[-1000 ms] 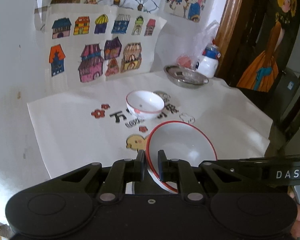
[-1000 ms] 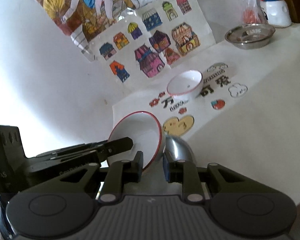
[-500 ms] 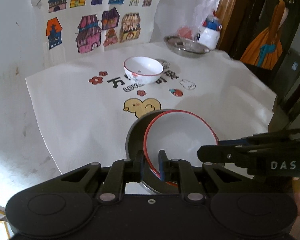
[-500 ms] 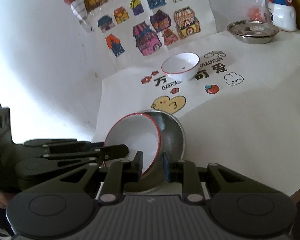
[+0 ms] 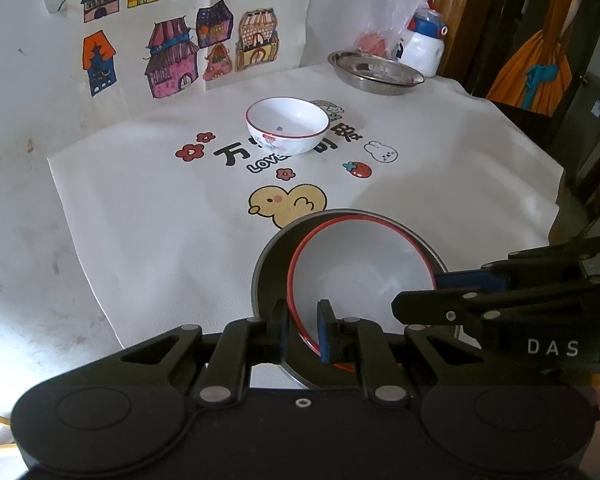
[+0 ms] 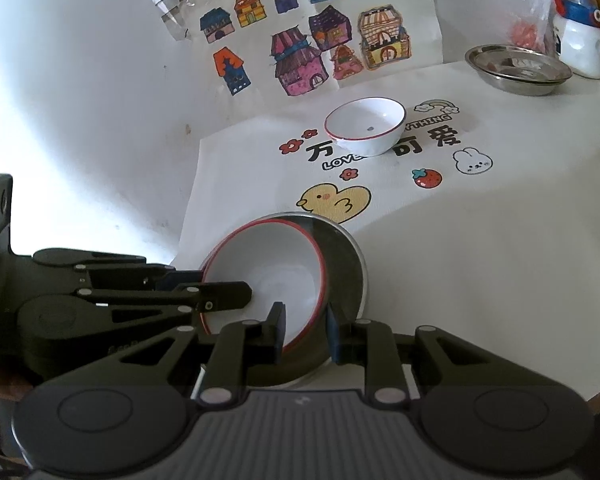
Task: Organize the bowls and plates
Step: 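Lower the white bowl into the steel bowl and open both tools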
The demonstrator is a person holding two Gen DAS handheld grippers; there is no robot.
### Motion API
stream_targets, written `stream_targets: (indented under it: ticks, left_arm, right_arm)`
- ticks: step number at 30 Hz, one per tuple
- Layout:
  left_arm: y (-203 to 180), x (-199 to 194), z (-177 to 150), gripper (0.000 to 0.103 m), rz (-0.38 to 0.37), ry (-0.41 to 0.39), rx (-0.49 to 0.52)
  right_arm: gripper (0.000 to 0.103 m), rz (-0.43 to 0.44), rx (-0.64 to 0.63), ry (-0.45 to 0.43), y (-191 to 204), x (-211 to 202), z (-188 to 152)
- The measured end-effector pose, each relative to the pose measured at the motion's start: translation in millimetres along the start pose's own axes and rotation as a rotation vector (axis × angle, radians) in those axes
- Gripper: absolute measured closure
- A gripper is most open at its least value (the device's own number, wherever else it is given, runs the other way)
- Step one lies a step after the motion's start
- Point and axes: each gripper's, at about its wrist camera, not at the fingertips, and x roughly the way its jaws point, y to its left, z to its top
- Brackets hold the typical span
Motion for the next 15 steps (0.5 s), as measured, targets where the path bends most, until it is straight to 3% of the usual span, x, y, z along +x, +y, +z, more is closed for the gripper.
stream_targets:
  ticks: [15]
  left_arm:
    - [-3.6, 2.9, 4.7, 0.085, 0.008, 0.026, 0.02]
  right_arm:
    - [0.075, -0.028, -0.082, 0.058, 9.3, 7.5, 5.9]
